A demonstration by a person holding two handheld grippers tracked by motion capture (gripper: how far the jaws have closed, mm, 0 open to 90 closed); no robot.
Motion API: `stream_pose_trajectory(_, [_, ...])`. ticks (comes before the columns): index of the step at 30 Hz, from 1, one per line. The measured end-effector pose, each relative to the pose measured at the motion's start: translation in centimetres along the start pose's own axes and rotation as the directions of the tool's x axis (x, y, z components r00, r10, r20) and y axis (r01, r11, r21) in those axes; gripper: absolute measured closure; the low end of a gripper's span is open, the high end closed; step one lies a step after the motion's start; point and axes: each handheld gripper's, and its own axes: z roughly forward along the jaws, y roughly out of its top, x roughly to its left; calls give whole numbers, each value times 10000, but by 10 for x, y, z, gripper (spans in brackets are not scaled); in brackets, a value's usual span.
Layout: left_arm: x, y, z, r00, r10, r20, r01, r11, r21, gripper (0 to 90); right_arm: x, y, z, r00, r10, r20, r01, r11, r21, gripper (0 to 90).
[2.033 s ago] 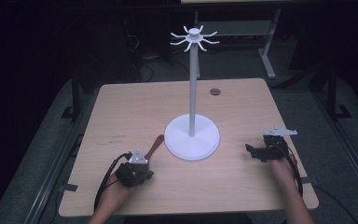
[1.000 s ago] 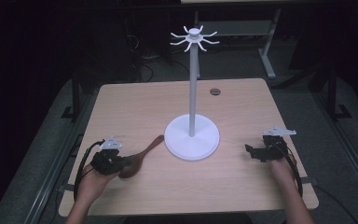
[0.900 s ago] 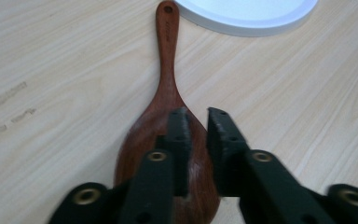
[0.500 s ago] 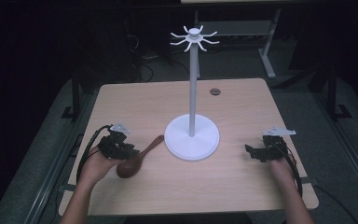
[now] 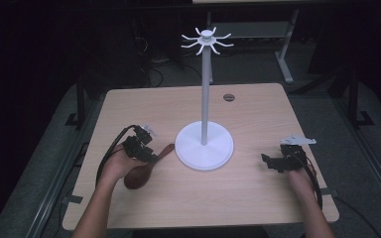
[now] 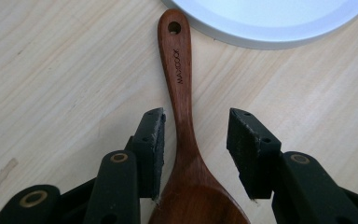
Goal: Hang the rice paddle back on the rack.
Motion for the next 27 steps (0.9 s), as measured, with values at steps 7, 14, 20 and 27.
stream_pose_trajectory(7, [6, 9, 14, 9997, -106, -214, 120, 9979, 636, 560, 0, 0, 0, 10000, -17, -20, 17, 10000, -5, 135])
stream_pose_trajectory(14, [7, 14, 25, 9994, -240, -264, 268, 9931, 1142, 565, 0, 0, 1, 10000, -24, -8, 24, 10000, 2, 135])
stream_pose_trajectory(20, [4, 14, 34, 9985, -194, -507, 270, 9878, 1537, 590, 1, 0, 1, 10000, -72, -21, 72, 10000, 30, 135])
stream_pose_trajectory(27, [0, 17, 37, 9981, -316, -525, 398, 9857, 1637, 666, 1, 0, 2, 10000, -75, -38, 76, 10000, 36, 135])
